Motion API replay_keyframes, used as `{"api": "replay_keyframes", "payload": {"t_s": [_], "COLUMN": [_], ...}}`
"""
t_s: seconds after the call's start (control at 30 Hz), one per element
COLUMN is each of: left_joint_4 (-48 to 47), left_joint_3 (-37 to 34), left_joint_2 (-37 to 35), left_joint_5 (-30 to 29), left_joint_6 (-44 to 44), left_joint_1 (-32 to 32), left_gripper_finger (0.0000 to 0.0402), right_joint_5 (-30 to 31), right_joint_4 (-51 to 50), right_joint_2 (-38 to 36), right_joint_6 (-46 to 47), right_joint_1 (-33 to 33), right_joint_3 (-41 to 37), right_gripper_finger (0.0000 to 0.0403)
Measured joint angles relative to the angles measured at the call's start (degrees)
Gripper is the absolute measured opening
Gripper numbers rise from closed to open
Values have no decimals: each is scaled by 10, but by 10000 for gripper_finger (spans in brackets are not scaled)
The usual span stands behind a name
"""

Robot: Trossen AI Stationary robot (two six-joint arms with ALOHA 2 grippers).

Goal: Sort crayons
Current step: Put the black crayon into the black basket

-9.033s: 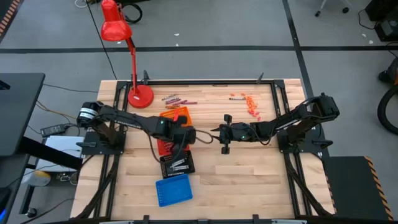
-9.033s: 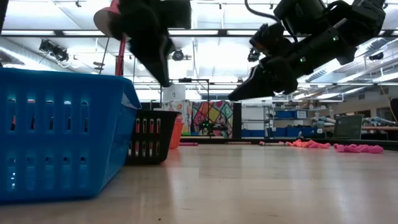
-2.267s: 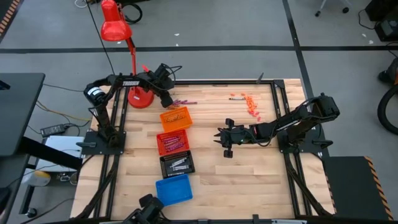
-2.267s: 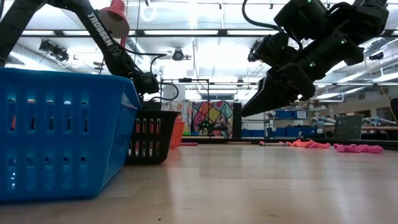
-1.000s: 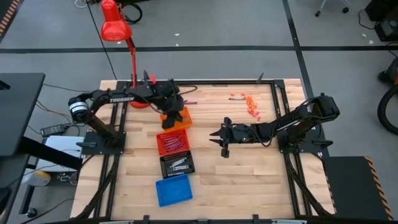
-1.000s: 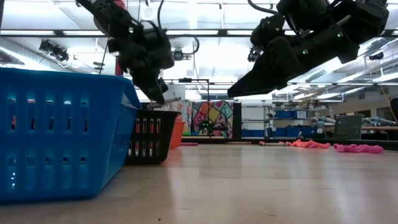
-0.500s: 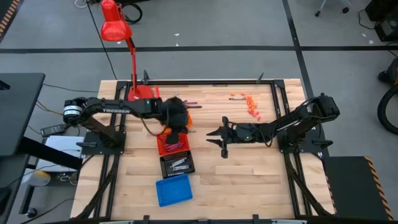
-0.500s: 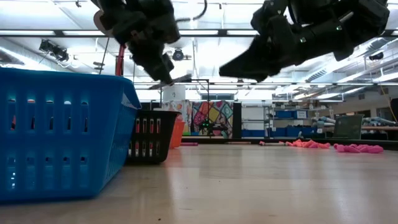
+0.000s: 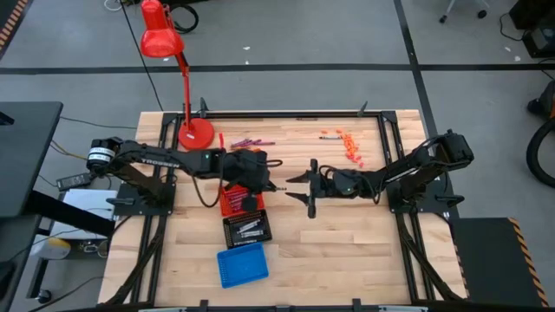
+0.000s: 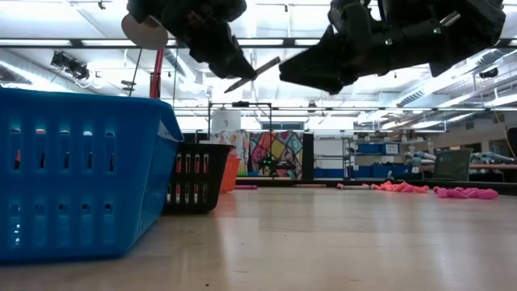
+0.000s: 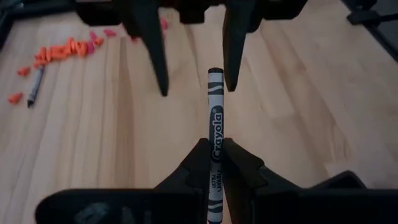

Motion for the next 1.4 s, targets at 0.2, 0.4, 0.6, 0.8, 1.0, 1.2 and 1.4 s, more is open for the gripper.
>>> {"api": "replay_keyframes", "payload": {"t_s": [0.2, 0.4, 0.6, 0.8, 1.0, 1.2, 1.4], "left_joint_4": [28, 80, 117, 144, 147, 144, 101], "left_joint_3": [0, 0, 0, 0, 0, 0, 0], "left_joint_2": [0, 14, 21, 26, 27, 27, 22], "left_joint_5": [-5, -5, -4, -4, -5, -6, -21], "left_joint_6": [0, 0, 3, 9, 12, 2, 2], "left_joint_1": [-1, -5, -10, -10, -10, -10, -10], "left_gripper_finger": [35, 35, 35, 35, 35, 63, 122], "right_joint_5": [-9, -14, -14, -15, -17, -17, 1], "right_joint_4": [46, 78, 99, 106, 105, 101, 75], "right_joint_2": [0, 0, 0, 0, 0, 0, 0], "right_joint_6": [-40, -70, -87, -95, -100, -94, -67], "right_joint_1": [1, 1, 1, 1, 1, 1, 0], "right_joint_3": [0, 0, 0, 0, 0, 0, 0], "right_gripper_finger": [196, 195, 175, 121, 55, 25, 37]}}
